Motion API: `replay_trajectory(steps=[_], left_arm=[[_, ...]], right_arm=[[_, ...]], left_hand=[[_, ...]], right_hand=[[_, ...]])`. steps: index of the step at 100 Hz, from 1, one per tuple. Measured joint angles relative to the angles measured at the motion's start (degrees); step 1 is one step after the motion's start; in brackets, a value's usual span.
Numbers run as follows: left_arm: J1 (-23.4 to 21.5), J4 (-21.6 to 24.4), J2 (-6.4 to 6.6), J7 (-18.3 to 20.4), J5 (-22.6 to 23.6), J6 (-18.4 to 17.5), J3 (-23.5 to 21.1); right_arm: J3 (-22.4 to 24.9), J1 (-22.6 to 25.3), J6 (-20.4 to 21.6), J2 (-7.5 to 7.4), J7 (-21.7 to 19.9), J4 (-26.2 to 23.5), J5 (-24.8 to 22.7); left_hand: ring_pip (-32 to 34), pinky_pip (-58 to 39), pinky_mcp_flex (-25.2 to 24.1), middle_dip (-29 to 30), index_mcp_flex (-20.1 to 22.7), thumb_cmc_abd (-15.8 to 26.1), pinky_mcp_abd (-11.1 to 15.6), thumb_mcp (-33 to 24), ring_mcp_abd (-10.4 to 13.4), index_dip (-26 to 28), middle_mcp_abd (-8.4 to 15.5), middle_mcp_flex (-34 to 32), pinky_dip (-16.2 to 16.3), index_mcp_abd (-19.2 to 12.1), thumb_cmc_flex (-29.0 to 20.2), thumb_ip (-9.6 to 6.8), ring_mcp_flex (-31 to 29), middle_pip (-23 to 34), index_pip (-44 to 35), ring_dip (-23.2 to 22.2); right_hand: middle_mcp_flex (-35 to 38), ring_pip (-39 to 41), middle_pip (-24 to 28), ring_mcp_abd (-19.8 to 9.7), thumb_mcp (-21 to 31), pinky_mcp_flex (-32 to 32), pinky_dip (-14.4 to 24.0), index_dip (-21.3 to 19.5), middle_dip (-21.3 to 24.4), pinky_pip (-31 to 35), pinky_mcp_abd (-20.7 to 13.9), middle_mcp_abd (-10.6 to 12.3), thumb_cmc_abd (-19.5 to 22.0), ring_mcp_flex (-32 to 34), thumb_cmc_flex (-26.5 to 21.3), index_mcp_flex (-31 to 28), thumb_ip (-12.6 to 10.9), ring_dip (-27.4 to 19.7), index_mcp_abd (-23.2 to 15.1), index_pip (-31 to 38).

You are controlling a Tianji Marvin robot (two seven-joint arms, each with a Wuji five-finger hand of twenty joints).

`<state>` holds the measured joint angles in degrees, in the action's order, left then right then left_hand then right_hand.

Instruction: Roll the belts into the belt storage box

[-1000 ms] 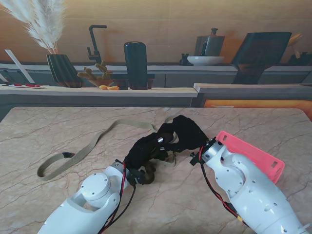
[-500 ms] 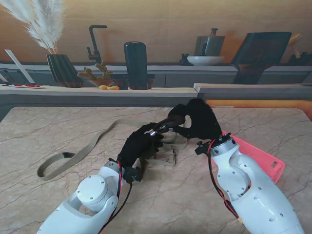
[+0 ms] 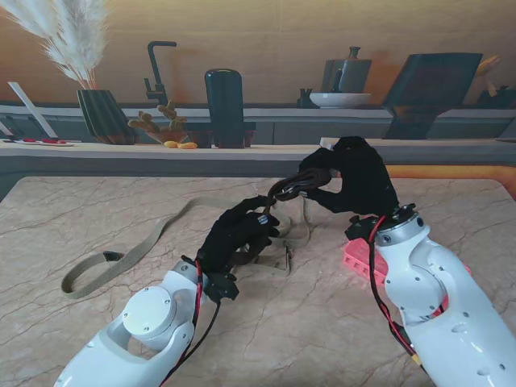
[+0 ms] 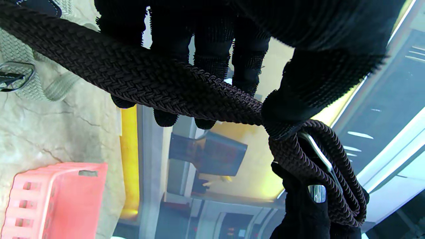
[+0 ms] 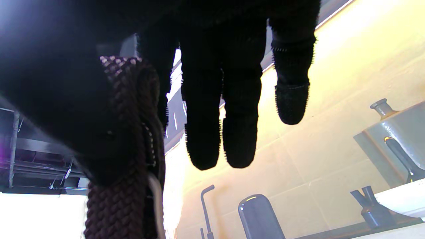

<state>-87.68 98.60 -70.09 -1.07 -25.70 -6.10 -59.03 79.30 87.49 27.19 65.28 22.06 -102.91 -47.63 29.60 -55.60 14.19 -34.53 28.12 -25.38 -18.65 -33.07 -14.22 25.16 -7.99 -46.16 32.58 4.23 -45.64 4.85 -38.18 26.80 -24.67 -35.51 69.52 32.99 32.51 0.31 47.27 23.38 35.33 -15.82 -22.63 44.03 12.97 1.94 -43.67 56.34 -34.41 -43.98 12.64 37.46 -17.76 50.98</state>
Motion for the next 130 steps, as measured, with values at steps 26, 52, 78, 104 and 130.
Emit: replay_trajectory(steps=[26, 52, 78, 104, 130], left_arm=[[-0.03, 0.97, 0.00, -0.51, 3.08, 2.35, 0.50], [-0.65, 0.40, 0.25, -0.04, 2.91, 3.97, 0.45], [-0.94, -1.72, -1.37, -9.68, 4.83, 1.47, 2.64], [1.76, -7.24, -3.55, -10.77, 0.30, -1.49, 5.36], [2.77, -9.57, -4.76, -12.73, -1.00, -6.49, 7.05]], right_arm=[[-5.60, -3.08, 0.05, -0.64, 2.03, 4.21, -1.53], [-10.54, -6.54, -1.51, -0.43, 4.10, 9.91, -2.16], [-12.18, -7.60, -3.91, 0.14, 4.41, 12.73, -0.93], [-13.60, -7.34, -5.03, 1.06, 5.17, 14.27, 4.23], [-15.76, -6.77, -6.11, 2.48, 3.91, 14.89, 12.85]], left_hand=[[1.23, 1.33, -2.84, -8.67, -1.82, -0.76, -1.16, 3.70, -1.39, -1.50, -0.26, 1.80, -2.06, 1.53, 9.01, -0.15, 1.32, 6.28, 1.40, -0.72], [12.25, -0.88, -0.57, -27.84, -3.28, -0.67, -2.59, 10.11, -2.47, -1.59, -1.33, 1.16, -3.17, 5.46, 6.75, -0.15, -0.55, 21.62, 4.29, -9.79], [46.26, -21.72, 12.80, -31.79, -2.71, -0.74, 0.19, 4.62, 3.99, -1.46, 2.21, -3.20, 4.35, 3.55, 8.58, -0.17, -14.75, 30.07, 0.81, -24.48], [55.57, -32.88, 19.68, -14.10, -4.72, -1.39, 3.63, 3.93, 13.88, -1.42, 0.55, 6.89, 5.70, 2.07, 15.33, -0.18, -20.39, 8.76, 0.09, -24.53], [54.66, -32.32, 17.96, 0.51, -7.16, -2.63, 5.65, 1.92, 16.17, -1.40, 0.41, 13.86, 5.51, -0.01, 20.42, -0.42, -17.69, -1.60, 0.05, -25.34]], right_hand=[[0.00, 0.52, 0.48, -0.03, 0.01, -0.04, -0.03, 0.00, 0.00, 0.09, 0.00, 0.04, 0.00, -0.01, 0.00, 0.00, 0.00, 0.00, 0.00, 0.02], [0.00, 0.56, 0.49, -0.04, 0.01, -0.58, -0.07, 0.00, 0.00, 0.12, 0.00, 0.05, 0.00, -0.02, 0.04, 0.00, 0.01, 0.00, 0.00, 0.04], [0.00, 1.17, 0.49, -0.05, 0.01, -0.67, -0.27, 0.00, 0.00, 0.12, 0.00, 0.05, 0.00, -0.60, 0.04, 0.00, 0.02, 0.00, 0.00, 0.04], [0.00, 1.22, 1.17, -0.05, 0.00, -0.73, -0.29, 0.00, 0.00, 0.19, 0.00, 0.05, 0.00, -0.60, 0.04, 0.00, 0.02, 0.00, 0.00, 0.04], [0.00, 1.22, 1.19, -0.05, 0.02, -0.93, -0.80, 0.00, 0.00, 0.26, 0.08, 0.05, 0.00, -0.60, 0.04, 0.00, 0.02, 0.00, 0.00, 0.05]])
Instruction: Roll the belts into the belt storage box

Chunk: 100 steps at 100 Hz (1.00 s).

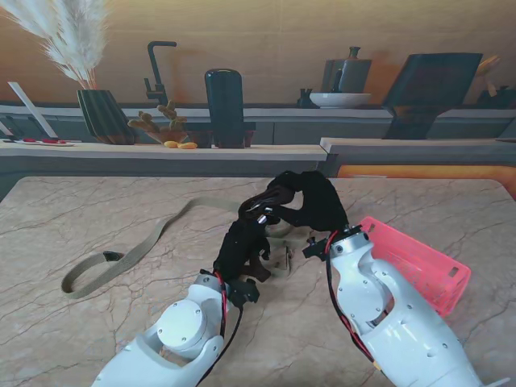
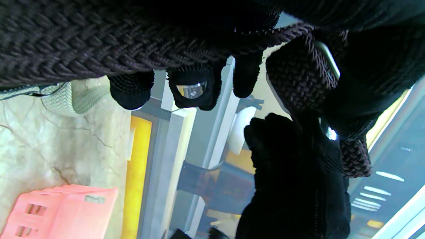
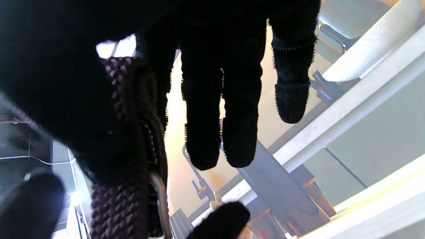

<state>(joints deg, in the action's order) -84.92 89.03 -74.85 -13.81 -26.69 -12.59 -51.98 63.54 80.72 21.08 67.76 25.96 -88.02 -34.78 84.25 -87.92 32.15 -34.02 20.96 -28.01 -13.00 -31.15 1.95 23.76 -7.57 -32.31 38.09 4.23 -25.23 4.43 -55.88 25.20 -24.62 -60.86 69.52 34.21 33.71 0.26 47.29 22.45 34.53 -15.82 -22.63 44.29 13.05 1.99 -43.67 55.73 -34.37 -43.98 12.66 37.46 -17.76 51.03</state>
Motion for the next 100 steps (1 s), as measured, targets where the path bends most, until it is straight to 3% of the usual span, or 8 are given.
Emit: replay_trajectory(steps=[21, 39, 46, 70, 78, 83, 89, 100], left_arm=[[-0.81, 0.27, -0.91, -3.27, -5.60, -1.76, 0.28], [-1.90, 0.47, -1.02, -4.88, -5.16, -2.60, -0.05], [-2.06, 0.65, -1.09, -5.86, -4.76, -2.57, -0.07], [-2.11, 0.85, -2.30, -13.20, 3.02, 1.19, 0.17], [-1.60, 0.26, -2.85, -15.12, 7.22, 2.51, 0.41], [-1.17, -0.14, -3.20, -15.72, 7.63, 2.87, 0.48], [-0.68, -0.51, -3.61, -16.55, 7.66, 3.11, 0.56], [-0.18, -0.85, -4.05, -17.08, 7.88, 3.27, 0.64]], right_arm=[[-4.53, -2.00, -1.14, 1.13, 2.43, 4.86, 1.70], [-7.28, -4.39, -1.73, 1.32, 3.15, 9.20, 0.04], [-8.60, -5.19, -1.77, 1.31, 2.97, 10.50, 0.17], [-10.91, -6.55, -0.40, 1.35, 4.96, 13.18, -4.08], [-10.97, -6.41, 0.15, 1.32, 6.09, 13.21, -5.86], [-10.90, -6.15, 0.35, 1.25, 6.21, 12.99, -6.18], [-10.66, -5.59, 0.41, 1.09, 6.26, 12.33, -6.85], [-10.48, -4.73, 0.46, 0.74, 6.24, 11.15, -7.60]], left_hand=[[-4.88, 5.56, -4.81, 3.39, -2.25, -0.01, 0.24, -1.34, -0.11, 0.04, 0.00, 2.70, -0.56, 0.12, 2.86, 0.34, 5.33, -1.15, -1.08, -0.69], [-9.43, 10.38, -7.67, 3.89, -2.96, -0.01, 0.24, -2.26, -1.07, 0.61, 0.16, 2.70, -0.66, 0.17, 4.31, 1.44, 8.36, -1.16, -1.36, -0.75], [-9.98, 11.14, -7.70, 4.14, -2.90, -0.01, 0.24, -2.85, -1.08, 0.68, -3.98, 3.78, -0.66, 0.17, 4.26, 1.44, 8.50, -1.26, -1.66, -0.79], [-14.93, 16.89, -11.71, 2.00, -2.79, 1.03, 0.25, -3.08, -3.40, 2.02, -6.25, 2.56, -1.89, 0.07, -7.05, 1.42, 12.74, 2.78, -5.95, -0.10], [-16.09, 17.74, -13.17, 1.92, -2.73, 3.22, 0.25, -0.63, -3.65, 2.18, -4.67, 2.23, -1.90, -0.23, -10.07, 1.41, 14.18, 4.10, -7.23, 0.12], [-16.38, 18.25, -13.68, 2.46, -2.73, 3.42, 0.25, 1.49, -3.65, 2.72, -1.09, 2.46, -1.90, -0.28, -10.68, 1.41, 14.35, 4.31, -7.93, 0.59], [-18.36, 19.05, -15.14, 2.47, -2.71, 3.96, 0.25, 2.70, -4.27, 2.75, 0.22, 2.48, -1.93, -0.31, -10.85, 1.49, 16.86, 4.33, -8.05, 1.50], [-33.37, 22.12, -19.39, 2.64, -2.70, 3.88, 0.20, 3.85, -6.79, 2.75, 1.25, 3.80, -2.56, -1.20, -10.88, 1.61, 25.98, 4.33, -8.13, 8.79]], right_hand=[[0.00, 0.01, 0.01, 0.00, 0.00, -0.48, 0.00, 0.00, 0.00, 0.02, 0.66, 0.00, 0.44, 0.00, 0.00, 0.19, 0.00, 0.00, 0.00, 0.02], [-0.92, 0.36, 0.19, 0.02, 0.00, -1.52, -0.03, -0.11, 0.00, 0.02, 0.73, -0.35, 0.46, -1.78, 0.01, 0.70, 0.00, 0.00, 0.00, 0.69], [-2.69, 0.67, 0.64, 0.03, 0.00, -1.99, -0.09, -0.11, -0.59, 0.02, 0.74, -0.46, 0.46, -2.84, 0.01, 0.72, -0.01, 0.00, 0.00, 0.99], [-3.92, 0.98, 0.46, 0.91, 0.00, -2.63, -0.59, -0.11, 0.43, 0.02, 1.20, -2.34, 0.46, -2.88, 0.00, 0.72, -0.05, 0.00, 2.15, 2.82], [-3.92, 1.38, 0.46, 1.07, 0.00, -2.64, -0.60, -0.11, 0.68, 0.03, 1.22, -2.17, 0.46, -3.07, 0.00, 0.72, -0.05, 0.00, 2.48, 2.89], [-3.15, 1.46, 1.25, 1.07, 0.00, -2.66, -0.60, -0.11, 0.66, 0.05, 1.31, -1.73, 0.46, -2.89, 0.00, 0.72, -0.05, 0.00, 4.08, 3.46], [-2.81, 1.51, 1.74, 1.07, -0.02, -2.67, -0.61, -0.11, 0.62, 0.14, 1.35, -1.64, 0.46, -2.84, 0.00, 0.72, -0.05, 0.00, 5.23, 3.71], [-2.60, 2.07, 2.29, 1.07, -0.03, -3.32, -0.66, -0.12, 0.49, 0.37, 1.49, -1.55, 0.47, -3.47, 0.00, 0.71, -0.05, 0.00, 9.14, 4.74]])
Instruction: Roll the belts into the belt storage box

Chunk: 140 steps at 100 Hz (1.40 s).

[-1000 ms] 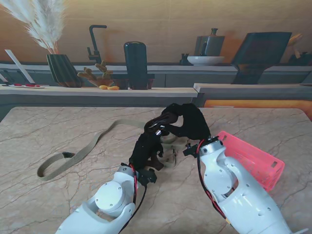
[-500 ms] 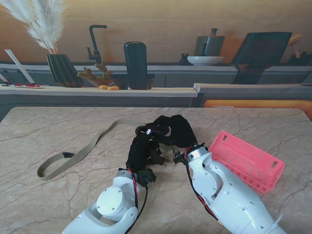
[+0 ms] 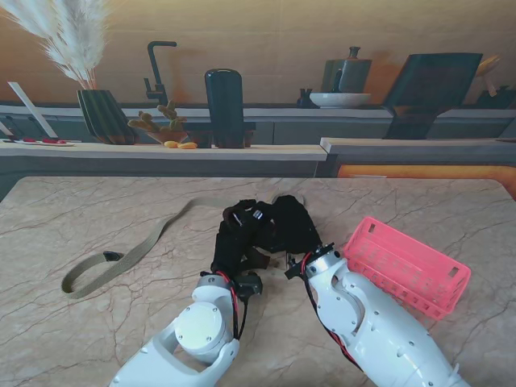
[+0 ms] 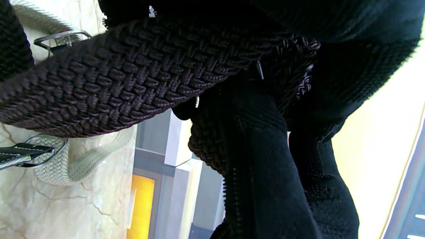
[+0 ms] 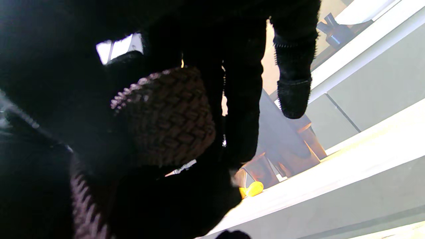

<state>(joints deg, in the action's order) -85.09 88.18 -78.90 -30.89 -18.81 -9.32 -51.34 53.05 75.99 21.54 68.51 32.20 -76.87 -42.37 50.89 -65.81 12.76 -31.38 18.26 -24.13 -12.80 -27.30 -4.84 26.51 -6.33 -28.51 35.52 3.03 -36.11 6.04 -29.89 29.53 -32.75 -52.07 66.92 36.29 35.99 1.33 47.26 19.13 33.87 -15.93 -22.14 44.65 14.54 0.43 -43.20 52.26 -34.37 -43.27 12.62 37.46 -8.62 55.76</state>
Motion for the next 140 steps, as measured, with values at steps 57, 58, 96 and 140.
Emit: replay_trajectory(steps=[57, 58, 96, 140], left_arm=[[-1.11, 0.56, 0.30, 0.42, -3.11, -0.98, -0.59], [-1.18, 0.60, 0.31, 0.42, -3.15, -1.05, -0.64], [-1.83, 2.88, 0.89, 4.67, -7.92, 0.96, -1.97], [-0.26, 2.10, 2.57, 14.46, -7.26, 5.21, -2.22]], right_arm=[[1.27, 1.24, -3.27, -2.27, -12.25, -4.70, 0.39], [1.39, 1.34, -3.27, -2.34, -12.56, -4.90, 0.39], [9.23, 9.18, -4.99, -4.37, -19.23, -13.31, -4.59], [21.14, 16.36, 0.66, -4.51, -8.69, -16.17, -13.35]], left_hand=[[-26.40, 13.12, -3.44, 9.21, 4.23, 6.80, 0.00, 32.10, -0.43, 1.47, -0.28, -6.12, -8.45, -2.41, -30.08, 1.08, 2.21, -9.31, -12.57, 29.28], [-26.11, 12.98, -2.91, 8.95, 4.37, 6.80, 0.00, 32.02, -0.47, 1.49, -0.34, -6.53, -8.45, -2.48, -30.23, 1.21, 1.40, -9.70, -12.70, 29.28], [-7.07, 1.29, 13.17, -5.83, 6.72, 6.70, -2.90, 28.73, -6.53, 1.44, -1.08, -15.40, -6.34, -2.99, -29.66, 0.97, -17.94, -11.47, -15.61, 19.60], [21.54, -28.18, 38.60, -25.14, 10.28, -4.93, -2.67, -5.68, 0.89, 5.08, 2.48, -26.86, -7.81, -2.20, -10.07, -1.39, -38.85, 28.56, -17.60, 10.51]], right_hand=[[-19.93, -6.23, -3.10, 1.81, -1.17, -6.27, -1.29, -1.58, -1.52, -0.54, 0.87, -3.33, 1.70, -15.40, 1.54, 2.96, -0.09, -4.52, 5.89, -4.95], [-20.09, -6.23, -3.10, 1.83, -1.14, -6.49, -1.29, -2.24, -1.52, -0.74, 0.87, -3.14, 1.79, -15.78, 1.91, 2.96, -0.11, -4.55, 6.16, -5.94], [-29.71, -14.55, -5.28, 3.62, -3.07, -8.18, 0.52, -14.37, -2.28, -5.64, 0.94, 8.15, 6.09, -19.66, 8.76, 16.15, -6.35, -6.83, 6.67, -28.97], [-32.21, -14.52, -12.87, 2.92, -4.45, -4.43, 1.87, -16.89, 0.11, -5.69, -0.19, -8.24, 8.83, -17.25, 8.57, 17.21, -6.35, -6.83, -2.80, -27.00]])
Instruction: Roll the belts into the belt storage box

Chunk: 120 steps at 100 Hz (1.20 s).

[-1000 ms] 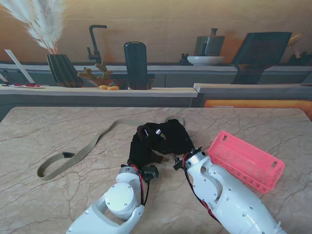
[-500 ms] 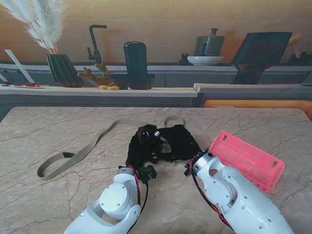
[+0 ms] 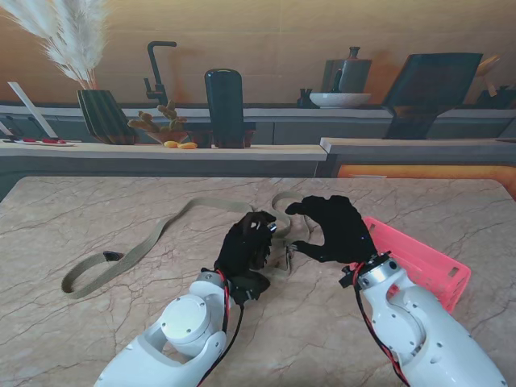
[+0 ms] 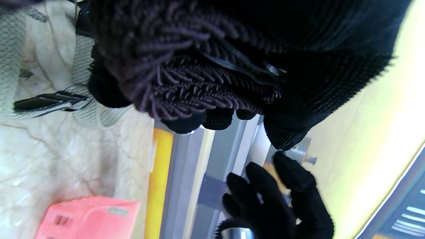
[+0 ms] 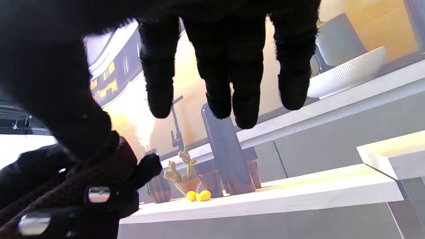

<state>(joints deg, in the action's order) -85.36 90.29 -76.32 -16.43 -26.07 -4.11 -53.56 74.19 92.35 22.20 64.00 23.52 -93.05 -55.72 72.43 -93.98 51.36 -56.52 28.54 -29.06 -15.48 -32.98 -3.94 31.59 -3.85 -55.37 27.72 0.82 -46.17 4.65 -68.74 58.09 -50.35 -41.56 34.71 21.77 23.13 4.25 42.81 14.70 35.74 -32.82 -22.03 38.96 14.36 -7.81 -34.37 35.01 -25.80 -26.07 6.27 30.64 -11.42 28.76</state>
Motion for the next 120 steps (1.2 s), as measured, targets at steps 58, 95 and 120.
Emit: replay_trajectory(steps=[58, 95, 120], left_arm=[[4.06, -5.56, 3.96, 18.92, -1.71, 1.92, 0.63], [4.50, -6.24, 4.52, 21.33, -1.87, 1.74, 0.67], [4.21, -6.24, 4.63, 21.00, -2.30, 1.99, 0.55]], right_arm=[[-3.45, -7.90, 7.76, -2.62, -11.29, 3.64, 0.00], [-13.21, -16.64, 9.82, -3.15, -7.85, 11.70, -2.32], [-17.29, -20.50, 10.68, -2.46, -6.66, 15.72, 0.65]], left_hand=[[8.43, -4.85, 5.83, 4.60, -8.57, -1.95, 2.10, 4.79, 3.58, -15.43, -4.89, 2.75, -2.20, 5.11, 21.55, 0.16, -0.64, -9.59, 26.23, -0.73], [8.57, -5.28, 5.84, 6.04, -9.36, -0.68, 2.10, 10.85, 3.97, -17.23, -5.63, 4.78, -2.74, 5.23, 21.55, 0.14, -0.64, -11.15, 28.81, -0.73], [8.92, -5.29, 5.84, 6.04, -9.25, -0.68, 2.12, 10.88, 4.73, -17.26, -5.87, 4.80, -2.74, 6.58, 21.50, 0.14, -0.64, -11.16, 29.20, -0.73]], right_hand=[[-3.69, -0.07, -1.08, -2.09, 2.08, 1.71, 0.69, 1.93, 1.29, 0.00, -2.29, 2.43, 0.00, 1.08, -1.27, 12.58, 0.00, 0.00, -4.50, 3.00], [0.71, 3.24, 0.36, -4.12, 5.41, 2.34, 0.76, 2.12, 1.31, 0.00, -2.34, 6.71, -1.74, 4.52, -1.28, 6.86, 0.00, 2.29, -3.19, 5.94], [15.73, 7.09, 2.55, -5.00, 3.02, 3.78, 0.71, 9.15, 0.81, 1.47, -2.34, 8.49, -2.61, 9.04, -5.25, -2.89, 5.15, 4.02, -6.02, 13.56]])
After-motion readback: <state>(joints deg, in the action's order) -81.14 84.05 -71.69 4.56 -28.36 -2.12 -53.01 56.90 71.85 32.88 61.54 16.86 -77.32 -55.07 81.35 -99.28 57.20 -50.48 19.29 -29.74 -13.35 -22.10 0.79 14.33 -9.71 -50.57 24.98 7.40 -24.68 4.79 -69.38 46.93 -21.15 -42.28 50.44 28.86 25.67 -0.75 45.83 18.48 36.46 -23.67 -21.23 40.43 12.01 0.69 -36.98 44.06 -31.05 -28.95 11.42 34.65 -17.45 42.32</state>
